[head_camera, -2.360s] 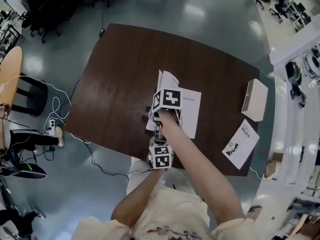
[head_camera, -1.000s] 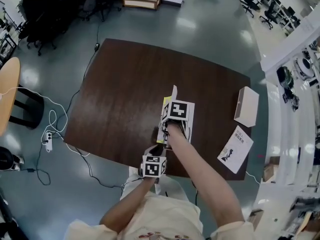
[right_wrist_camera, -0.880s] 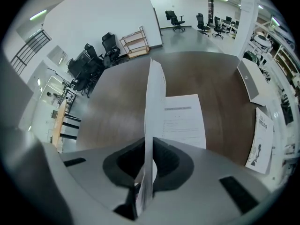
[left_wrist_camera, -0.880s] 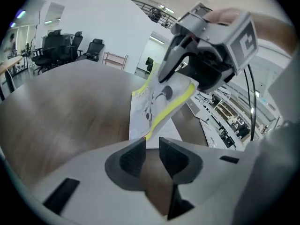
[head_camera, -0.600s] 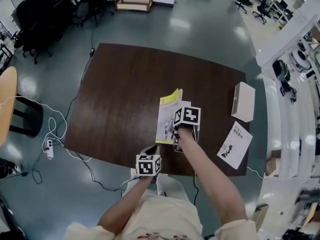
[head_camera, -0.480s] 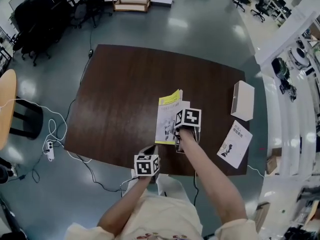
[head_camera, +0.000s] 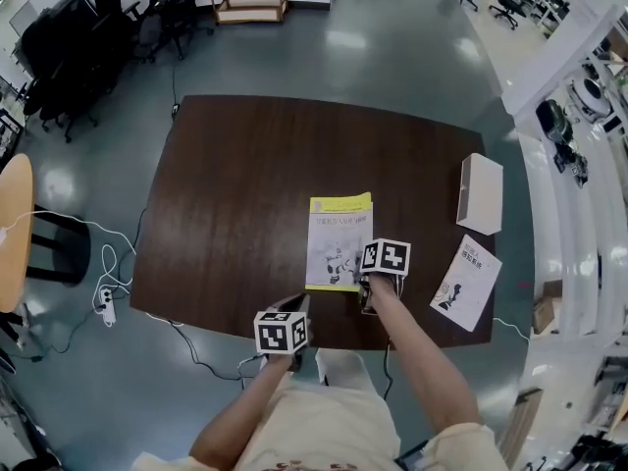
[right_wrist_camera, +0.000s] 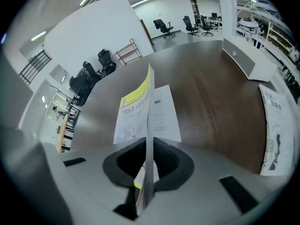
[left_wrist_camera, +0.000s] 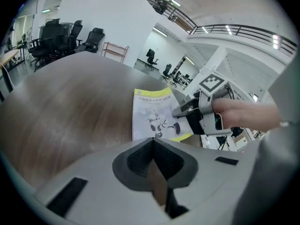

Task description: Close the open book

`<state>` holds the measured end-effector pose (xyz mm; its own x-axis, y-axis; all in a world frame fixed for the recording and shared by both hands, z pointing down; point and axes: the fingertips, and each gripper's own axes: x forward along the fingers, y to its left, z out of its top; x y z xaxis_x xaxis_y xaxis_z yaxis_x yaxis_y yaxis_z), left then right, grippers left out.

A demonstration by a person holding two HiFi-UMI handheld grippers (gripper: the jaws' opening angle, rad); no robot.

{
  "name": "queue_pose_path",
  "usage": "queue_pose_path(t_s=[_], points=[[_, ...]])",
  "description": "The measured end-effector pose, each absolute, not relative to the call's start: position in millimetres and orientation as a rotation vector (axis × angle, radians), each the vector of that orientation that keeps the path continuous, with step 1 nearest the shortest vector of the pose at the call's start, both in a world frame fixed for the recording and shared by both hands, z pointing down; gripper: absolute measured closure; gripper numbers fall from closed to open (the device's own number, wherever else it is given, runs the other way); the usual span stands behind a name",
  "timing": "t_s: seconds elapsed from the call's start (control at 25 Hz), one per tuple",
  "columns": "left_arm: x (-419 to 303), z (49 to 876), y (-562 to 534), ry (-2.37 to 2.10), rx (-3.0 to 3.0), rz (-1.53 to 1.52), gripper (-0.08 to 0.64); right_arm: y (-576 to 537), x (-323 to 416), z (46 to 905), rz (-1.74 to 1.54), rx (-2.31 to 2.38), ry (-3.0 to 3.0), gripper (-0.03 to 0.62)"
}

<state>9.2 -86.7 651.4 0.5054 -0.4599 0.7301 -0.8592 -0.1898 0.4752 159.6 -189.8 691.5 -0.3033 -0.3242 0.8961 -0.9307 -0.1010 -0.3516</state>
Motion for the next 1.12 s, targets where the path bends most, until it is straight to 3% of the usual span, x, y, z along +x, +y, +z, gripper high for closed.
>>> queue_pose_path(t_s=[0.4,0.52,0.8,1.12], points=[[19.6,642.7,-97.4,-1.045,1.839,0.576,0.555,-181.2,193.0,723.6,1.325,1.427,-1.703,0.485],[24.8,641.8,-96.1,-1.026,1.846,0.577,0.555,-168.1,213.3,730.2,1.265,1.47,-1.637,0.537],[30.5,637.2,-92.0,-0.998,1.874,0.59,0.555,-143.6,222.3,712.2,1.194,1.488,-1.737,0.542],[22.3,599.1,-80.2,-1.018,2.006,0.566,0.555,-108.3,193.7,629.2,0.978,1.576,-1.977,0.584]])
